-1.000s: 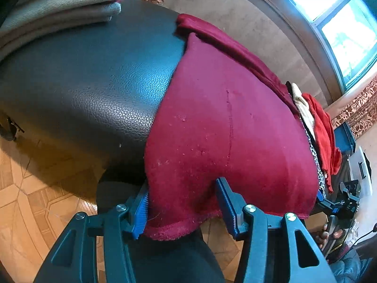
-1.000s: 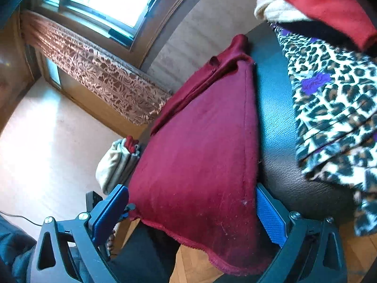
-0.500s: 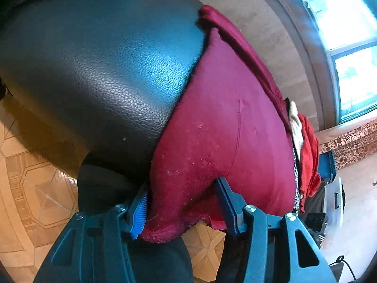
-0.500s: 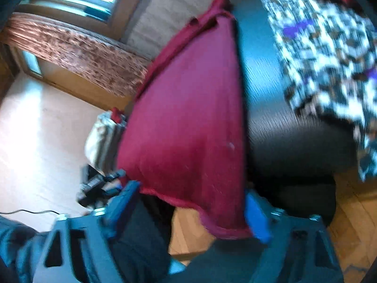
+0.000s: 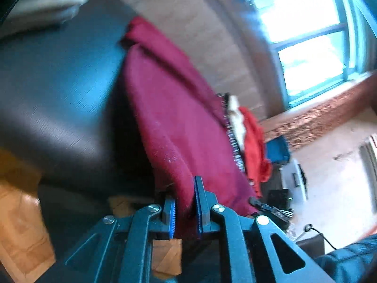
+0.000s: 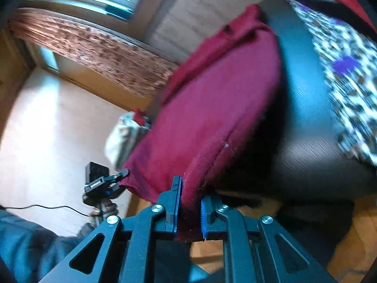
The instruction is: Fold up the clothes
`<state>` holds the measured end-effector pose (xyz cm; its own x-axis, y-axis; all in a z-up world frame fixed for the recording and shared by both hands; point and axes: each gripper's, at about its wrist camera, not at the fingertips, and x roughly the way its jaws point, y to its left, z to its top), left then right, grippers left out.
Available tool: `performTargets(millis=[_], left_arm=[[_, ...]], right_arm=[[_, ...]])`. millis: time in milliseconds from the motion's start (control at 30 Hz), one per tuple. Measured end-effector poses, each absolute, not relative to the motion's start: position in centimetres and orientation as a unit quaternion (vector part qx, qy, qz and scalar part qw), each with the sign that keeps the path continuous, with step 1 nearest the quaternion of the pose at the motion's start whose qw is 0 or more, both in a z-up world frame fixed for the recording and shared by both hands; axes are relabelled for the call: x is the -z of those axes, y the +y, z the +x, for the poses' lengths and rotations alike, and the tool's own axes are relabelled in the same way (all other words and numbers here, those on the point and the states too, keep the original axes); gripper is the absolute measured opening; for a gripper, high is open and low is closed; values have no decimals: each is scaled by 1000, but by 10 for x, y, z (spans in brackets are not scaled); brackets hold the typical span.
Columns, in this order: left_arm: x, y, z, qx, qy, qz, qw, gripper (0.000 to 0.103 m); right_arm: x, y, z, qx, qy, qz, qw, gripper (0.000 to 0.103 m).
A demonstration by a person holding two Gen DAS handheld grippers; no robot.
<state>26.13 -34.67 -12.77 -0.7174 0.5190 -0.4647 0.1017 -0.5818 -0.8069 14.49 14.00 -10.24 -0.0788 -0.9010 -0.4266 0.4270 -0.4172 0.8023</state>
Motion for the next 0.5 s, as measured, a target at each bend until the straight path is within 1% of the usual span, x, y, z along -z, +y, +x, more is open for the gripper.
performTargets(millis=[267,367,500], left_arm=[[77,-363,207,-832,-456,-255,187,11],[60,-377,165,-835,-464,-225,190,12],[51,-401,104,-842,-471,-201,171,12]], right_arm=[[63,123,91,682,-324,409,513,14],[46,121,55,686,-341,382,517,14],[29,98,-1,707,-339,360,506,14]])
